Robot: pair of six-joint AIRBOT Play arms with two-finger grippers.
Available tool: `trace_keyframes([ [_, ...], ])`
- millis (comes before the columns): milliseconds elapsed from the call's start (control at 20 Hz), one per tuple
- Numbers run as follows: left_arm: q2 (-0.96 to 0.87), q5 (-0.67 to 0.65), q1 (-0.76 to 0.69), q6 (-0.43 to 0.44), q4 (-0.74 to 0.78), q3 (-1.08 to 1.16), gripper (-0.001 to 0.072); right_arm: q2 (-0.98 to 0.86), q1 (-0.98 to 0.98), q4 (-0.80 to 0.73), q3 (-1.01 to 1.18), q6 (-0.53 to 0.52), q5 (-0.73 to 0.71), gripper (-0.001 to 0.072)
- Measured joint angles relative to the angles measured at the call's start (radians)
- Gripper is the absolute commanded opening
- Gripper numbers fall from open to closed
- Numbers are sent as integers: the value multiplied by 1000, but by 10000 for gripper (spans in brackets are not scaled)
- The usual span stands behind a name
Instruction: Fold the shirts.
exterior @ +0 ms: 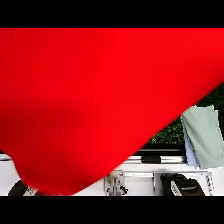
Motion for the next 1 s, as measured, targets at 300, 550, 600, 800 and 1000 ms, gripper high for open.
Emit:
trace_keyframes([
  [300, 32, -129, -28, -1, 2, -259, 34, -53, -2, 34, -114, -19, 393, 60],
  [550, 32, -51, -136, 33, 3, -508, 34, -91, -3, 104, -313, -25, 248, 59],
  [600, 26, -1, -162, 36, 3, -557, 34, -114, -3, 122, -342, -14, 182, 60],
  [800, -49, 258, -273, 43, -2, -681, 34, -275, -2, 222, -403, 41, -119, 59],
  [1000, -203, 470, -375, 45, -3, -719, 35, -507, 1, 379, -419, 69, -404, 59],
])
